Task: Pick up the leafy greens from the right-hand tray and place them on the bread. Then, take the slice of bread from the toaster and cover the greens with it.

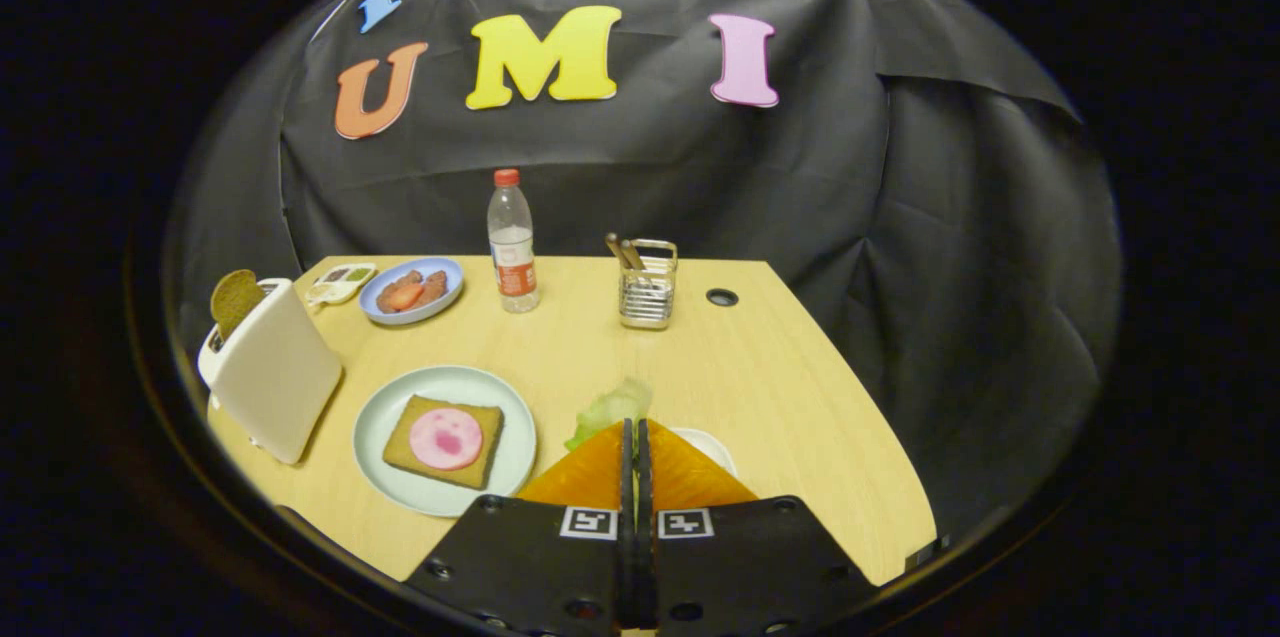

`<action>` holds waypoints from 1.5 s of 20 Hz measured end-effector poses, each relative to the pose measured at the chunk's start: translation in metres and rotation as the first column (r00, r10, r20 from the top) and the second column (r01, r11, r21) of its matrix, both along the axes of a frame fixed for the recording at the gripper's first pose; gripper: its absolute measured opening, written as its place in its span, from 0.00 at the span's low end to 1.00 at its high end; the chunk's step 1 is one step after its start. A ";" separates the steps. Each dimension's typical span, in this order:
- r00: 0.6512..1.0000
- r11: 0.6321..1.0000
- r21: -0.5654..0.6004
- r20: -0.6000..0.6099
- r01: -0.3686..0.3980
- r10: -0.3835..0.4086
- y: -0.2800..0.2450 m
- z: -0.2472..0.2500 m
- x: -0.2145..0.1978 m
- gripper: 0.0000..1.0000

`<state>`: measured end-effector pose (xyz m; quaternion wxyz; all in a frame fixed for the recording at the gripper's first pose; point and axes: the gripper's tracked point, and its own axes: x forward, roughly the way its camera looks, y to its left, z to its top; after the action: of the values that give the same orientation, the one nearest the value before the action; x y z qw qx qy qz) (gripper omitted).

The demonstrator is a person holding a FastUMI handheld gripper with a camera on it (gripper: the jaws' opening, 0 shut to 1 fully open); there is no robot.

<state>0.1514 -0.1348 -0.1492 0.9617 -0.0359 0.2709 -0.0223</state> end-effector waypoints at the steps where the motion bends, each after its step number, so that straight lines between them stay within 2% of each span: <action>1: 1.000 1.000 -0.004 0.011 -0.010 0.010 0.010 0.005 -0.002 0.00; 8: 0.994 0.995 -0.044 0.049 -0.092 0.094 0.089 0.023 -0.011 0.00; 18: 0.974 0.974 -0.037 0.016 -0.225 0.226 0.203 0.006 -0.013 0.00; 23: 0.972 0.972 -0.009 -0.026 -0.234 0.234 0.208 -0.025 0.008 0.00; 30: 0.976 0.977 -0.011 -0.034 -0.215 0.215 0.183 -0.052 0.055 0.00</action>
<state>0.2060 0.0486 -0.2016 0.9536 -0.0723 0.2809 0.0803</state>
